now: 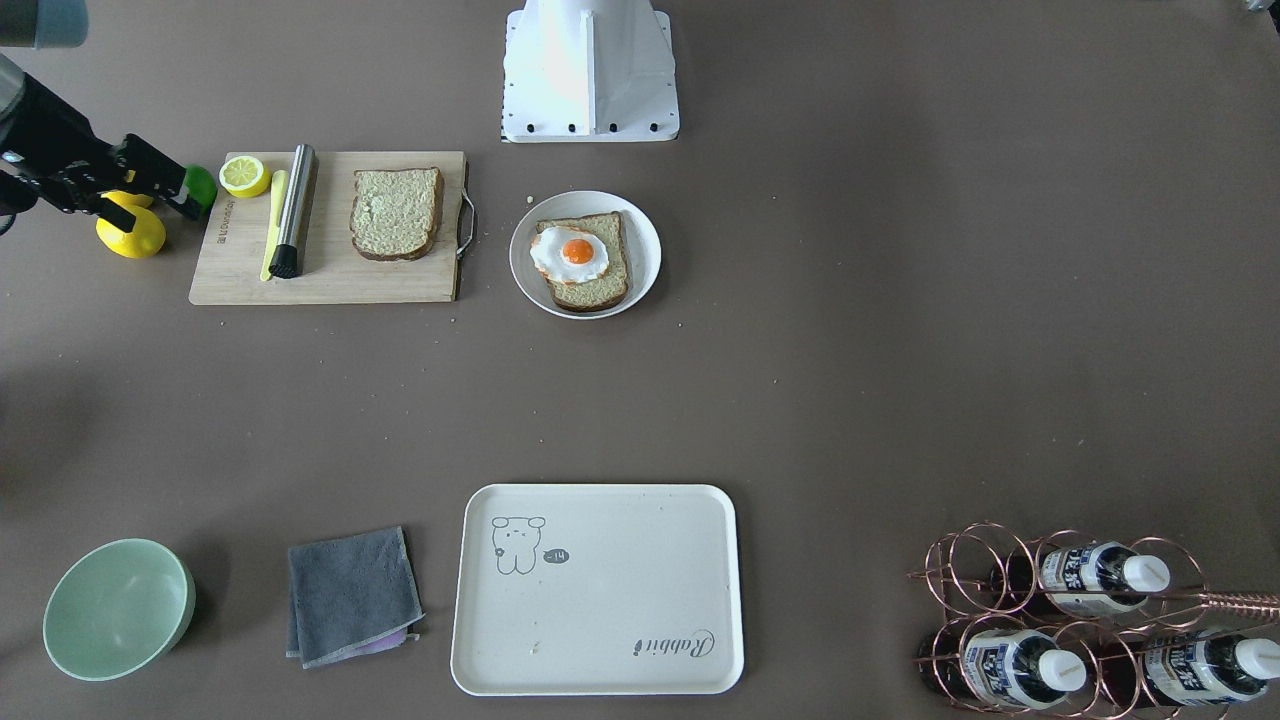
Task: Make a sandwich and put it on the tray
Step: 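Move the right gripper down to the bread slice on the cutting board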
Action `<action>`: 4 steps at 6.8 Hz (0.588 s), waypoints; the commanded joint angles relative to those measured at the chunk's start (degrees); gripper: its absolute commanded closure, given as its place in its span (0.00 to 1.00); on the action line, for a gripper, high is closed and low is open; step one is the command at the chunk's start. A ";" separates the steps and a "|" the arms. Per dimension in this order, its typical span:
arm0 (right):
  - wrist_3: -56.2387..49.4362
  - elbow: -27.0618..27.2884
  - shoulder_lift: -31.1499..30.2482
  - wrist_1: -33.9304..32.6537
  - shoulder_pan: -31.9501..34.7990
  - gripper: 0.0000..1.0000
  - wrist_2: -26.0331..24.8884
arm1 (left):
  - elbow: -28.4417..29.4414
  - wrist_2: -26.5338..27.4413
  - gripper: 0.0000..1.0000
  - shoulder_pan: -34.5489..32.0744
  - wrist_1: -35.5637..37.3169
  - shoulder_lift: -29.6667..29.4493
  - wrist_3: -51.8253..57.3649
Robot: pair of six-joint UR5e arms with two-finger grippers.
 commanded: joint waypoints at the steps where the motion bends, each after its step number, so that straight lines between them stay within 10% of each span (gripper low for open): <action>1: 6.38 0.86 3.43 1.12 -13.09 0.05 -9.48 | 0.00 0.01 0.02 -0.01 0.00 -0.03 -0.03; 4: 6.47 1.31 9.16 -9.60 -18.15 0.14 -11.98 | 0.27 0.01 0.02 -0.01 0.00 0.06 -0.03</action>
